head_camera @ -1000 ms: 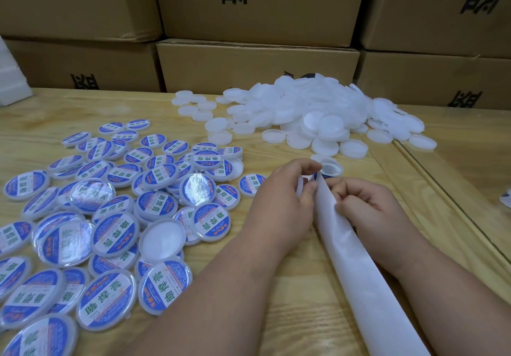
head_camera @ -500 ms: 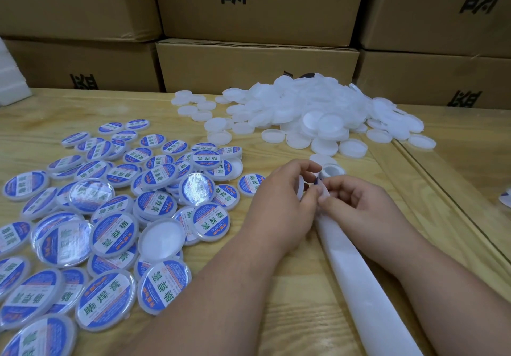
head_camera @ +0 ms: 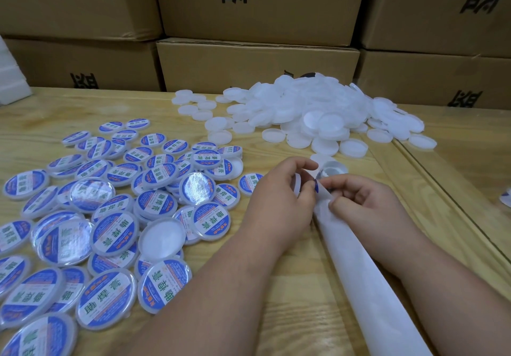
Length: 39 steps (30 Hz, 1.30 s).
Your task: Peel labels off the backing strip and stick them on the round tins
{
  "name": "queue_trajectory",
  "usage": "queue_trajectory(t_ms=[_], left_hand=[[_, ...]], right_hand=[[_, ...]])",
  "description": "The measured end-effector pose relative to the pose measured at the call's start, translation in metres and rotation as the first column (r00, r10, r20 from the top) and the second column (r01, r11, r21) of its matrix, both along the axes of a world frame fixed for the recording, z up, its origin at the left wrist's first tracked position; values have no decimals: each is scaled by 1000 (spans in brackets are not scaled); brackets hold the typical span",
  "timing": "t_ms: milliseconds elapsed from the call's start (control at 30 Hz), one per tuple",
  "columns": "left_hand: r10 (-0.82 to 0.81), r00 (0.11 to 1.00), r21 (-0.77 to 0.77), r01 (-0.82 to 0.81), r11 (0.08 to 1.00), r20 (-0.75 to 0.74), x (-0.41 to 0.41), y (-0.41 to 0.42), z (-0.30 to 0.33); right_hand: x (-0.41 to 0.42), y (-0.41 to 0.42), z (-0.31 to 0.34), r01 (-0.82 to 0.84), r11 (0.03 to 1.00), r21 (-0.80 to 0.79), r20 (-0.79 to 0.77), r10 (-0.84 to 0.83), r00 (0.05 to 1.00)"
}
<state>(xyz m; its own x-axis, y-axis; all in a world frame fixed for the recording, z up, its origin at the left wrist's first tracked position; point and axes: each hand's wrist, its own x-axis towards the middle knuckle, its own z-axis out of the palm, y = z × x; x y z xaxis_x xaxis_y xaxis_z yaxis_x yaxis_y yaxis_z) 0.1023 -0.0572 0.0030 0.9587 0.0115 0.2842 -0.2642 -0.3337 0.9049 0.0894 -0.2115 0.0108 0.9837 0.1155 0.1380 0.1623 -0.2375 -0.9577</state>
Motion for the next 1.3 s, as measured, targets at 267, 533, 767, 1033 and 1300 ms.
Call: queue_trajectory(t_ms=[267,533,767,1033,1300], left_hand=[[-76,997,-85,74,994,-20,-5,0,4],[-111,994,-88,110,990,-6,-8,3,7],[-139,990,-48,141,989,31,-8,4,7],[80,996,-163,-74,984,31,-1,3,3],[214,977,-349,-202,915,-4,0,7,8]], right_hand=[[0,1,-1,62,998,-17,23,-61,998],[-1,2,2,39,999,32,11,-39,999],[0,0,0,55,998,-11,24,-55,998],[2,-1,-1,38,998,45,4,-38,999],[0,1,2,57,993,104,-15,-56,998]])
